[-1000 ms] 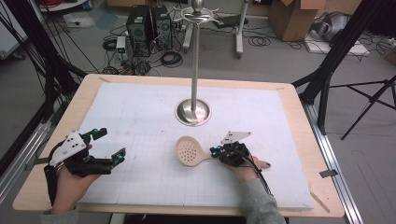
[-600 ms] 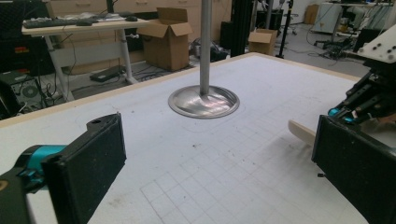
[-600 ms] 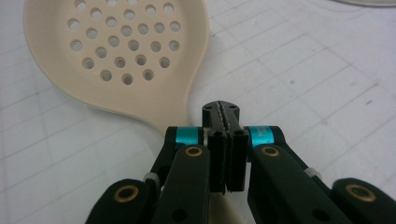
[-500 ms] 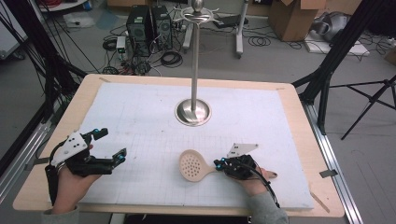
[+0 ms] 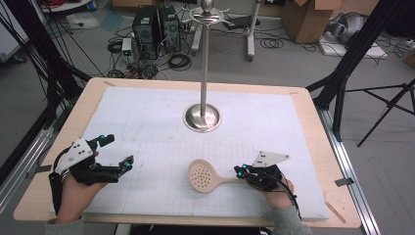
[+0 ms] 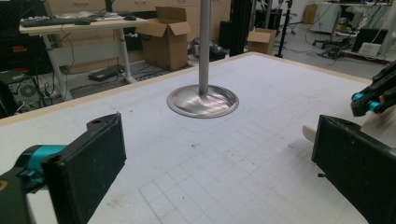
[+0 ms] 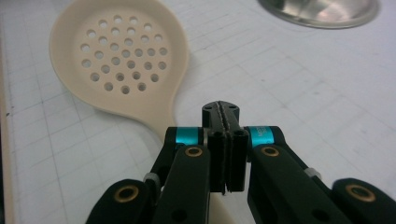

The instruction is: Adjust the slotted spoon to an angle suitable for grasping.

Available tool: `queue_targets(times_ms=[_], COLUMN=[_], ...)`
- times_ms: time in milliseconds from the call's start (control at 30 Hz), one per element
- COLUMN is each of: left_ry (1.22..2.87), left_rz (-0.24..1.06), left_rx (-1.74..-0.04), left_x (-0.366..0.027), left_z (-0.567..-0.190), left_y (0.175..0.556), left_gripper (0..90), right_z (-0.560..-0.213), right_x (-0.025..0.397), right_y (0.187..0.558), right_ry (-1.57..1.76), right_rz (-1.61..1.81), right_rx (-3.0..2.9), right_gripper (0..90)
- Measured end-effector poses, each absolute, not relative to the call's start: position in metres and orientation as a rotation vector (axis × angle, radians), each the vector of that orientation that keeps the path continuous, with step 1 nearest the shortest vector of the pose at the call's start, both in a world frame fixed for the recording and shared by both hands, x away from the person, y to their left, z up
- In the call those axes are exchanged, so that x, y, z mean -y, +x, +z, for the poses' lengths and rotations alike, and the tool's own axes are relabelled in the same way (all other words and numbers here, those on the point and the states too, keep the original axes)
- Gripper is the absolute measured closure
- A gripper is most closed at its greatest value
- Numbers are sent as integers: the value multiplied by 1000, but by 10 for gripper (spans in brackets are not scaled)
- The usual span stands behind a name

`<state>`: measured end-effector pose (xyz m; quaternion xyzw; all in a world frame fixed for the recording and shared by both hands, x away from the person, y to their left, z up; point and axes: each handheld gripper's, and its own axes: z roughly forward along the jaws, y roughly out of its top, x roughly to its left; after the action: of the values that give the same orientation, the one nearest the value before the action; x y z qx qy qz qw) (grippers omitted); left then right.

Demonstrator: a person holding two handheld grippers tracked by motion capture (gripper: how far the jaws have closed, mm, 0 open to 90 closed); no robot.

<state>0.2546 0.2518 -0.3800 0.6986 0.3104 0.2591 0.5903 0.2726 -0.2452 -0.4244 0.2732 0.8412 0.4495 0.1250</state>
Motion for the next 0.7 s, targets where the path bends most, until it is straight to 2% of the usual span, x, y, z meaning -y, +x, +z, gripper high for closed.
queue_targets(times_ms=[333, 700], left_ry=[1623, 1633], left_rz=[604, 590], left_rx=[-721, -711], left_x=[-251, -246], left_z=[-379, -381], left_y=[254, 257], left_gripper=[33, 33], right_z=[-422, -436], right_x=[302, 334], right_y=[247, 226], right_ry=[929, 1042], right_rz=[1324, 1299], right_rx=[-2329, -2274], right_gripper=[900, 900])
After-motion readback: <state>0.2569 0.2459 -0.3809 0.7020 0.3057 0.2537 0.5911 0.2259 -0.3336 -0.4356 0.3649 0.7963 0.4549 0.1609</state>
